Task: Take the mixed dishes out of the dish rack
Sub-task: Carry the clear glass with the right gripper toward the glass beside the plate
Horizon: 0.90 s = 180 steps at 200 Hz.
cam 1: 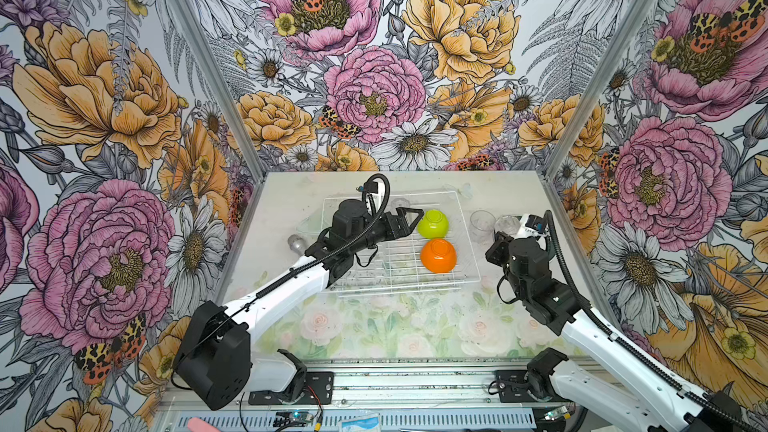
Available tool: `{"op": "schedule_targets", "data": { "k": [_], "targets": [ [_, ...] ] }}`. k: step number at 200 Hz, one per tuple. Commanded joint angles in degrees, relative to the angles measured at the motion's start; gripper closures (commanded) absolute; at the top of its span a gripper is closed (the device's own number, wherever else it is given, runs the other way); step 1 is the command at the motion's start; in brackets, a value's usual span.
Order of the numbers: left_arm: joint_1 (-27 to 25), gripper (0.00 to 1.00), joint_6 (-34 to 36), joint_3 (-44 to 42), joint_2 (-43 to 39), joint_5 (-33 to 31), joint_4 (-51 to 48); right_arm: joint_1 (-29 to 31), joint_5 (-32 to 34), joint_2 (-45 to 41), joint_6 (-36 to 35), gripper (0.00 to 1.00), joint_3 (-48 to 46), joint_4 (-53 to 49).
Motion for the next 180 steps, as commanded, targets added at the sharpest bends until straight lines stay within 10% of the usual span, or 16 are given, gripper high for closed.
{"op": "schedule_targets", "data": {
  "k": [1, 81, 180],
  "targets": [
    [-0.5, 0.01, 3.5, 0.0, -0.8, -2.1, -3.6, -2.8, -4.8, 2.7, 1.6, 1.00, 2.7, -4.5],
    [-0.8, 0.01, 5.5, -0.1, -3.0, -4.6, -7.6, -10.9, -22.9, 13.6, -1.8, 1.00, 5.8, -5.0],
    [-0.7, 0.01, 5.9, 0.8, -2.5, -4.2, -8.4, -12.2, -26.5, 24.3, -7.5, 1.00, 14.5, -13.9]
  ]
}}
